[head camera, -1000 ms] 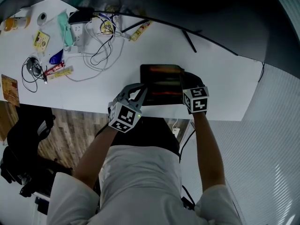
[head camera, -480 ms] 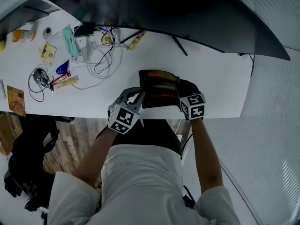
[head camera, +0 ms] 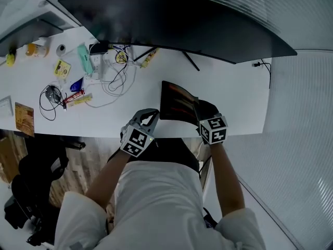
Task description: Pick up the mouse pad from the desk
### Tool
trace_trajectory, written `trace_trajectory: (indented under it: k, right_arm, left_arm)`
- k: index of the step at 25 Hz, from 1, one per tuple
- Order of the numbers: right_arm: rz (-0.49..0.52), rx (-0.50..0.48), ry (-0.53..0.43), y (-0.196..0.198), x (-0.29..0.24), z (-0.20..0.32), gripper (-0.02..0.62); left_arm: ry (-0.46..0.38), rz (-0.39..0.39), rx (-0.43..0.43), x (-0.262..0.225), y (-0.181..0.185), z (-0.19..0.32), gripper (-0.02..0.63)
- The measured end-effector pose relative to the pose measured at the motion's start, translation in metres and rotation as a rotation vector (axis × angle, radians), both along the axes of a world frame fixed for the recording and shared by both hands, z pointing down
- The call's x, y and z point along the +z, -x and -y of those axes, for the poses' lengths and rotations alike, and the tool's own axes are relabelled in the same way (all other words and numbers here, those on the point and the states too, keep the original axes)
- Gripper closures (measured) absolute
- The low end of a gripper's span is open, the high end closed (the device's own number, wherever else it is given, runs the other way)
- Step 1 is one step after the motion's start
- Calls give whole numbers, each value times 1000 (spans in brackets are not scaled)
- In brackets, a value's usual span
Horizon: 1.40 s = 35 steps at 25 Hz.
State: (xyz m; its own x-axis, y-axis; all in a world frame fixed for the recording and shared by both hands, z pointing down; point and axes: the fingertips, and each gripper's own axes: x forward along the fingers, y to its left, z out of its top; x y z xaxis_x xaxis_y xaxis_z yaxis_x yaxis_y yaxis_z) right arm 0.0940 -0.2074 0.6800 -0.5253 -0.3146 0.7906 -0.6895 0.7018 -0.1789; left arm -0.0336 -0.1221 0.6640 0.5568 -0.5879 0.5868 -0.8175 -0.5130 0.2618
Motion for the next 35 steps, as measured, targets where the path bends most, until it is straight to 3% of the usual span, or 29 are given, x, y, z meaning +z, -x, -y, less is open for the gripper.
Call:
trace_trajectory:
  k: [14,27,35]
  right_arm:
    - [145,54,-116,-43,-83,-13,541]
    - [211,39,-185,-101,-126,-72,540]
    - [283,42,-229,-115,-155,-104,540]
  left_arm:
    - [-116,36,-98,-63,-28,-12,591]
    - [-187,44,-171,-109,-77,-72,591]
    - [-244,45,-222,-141,-83,-111,591]
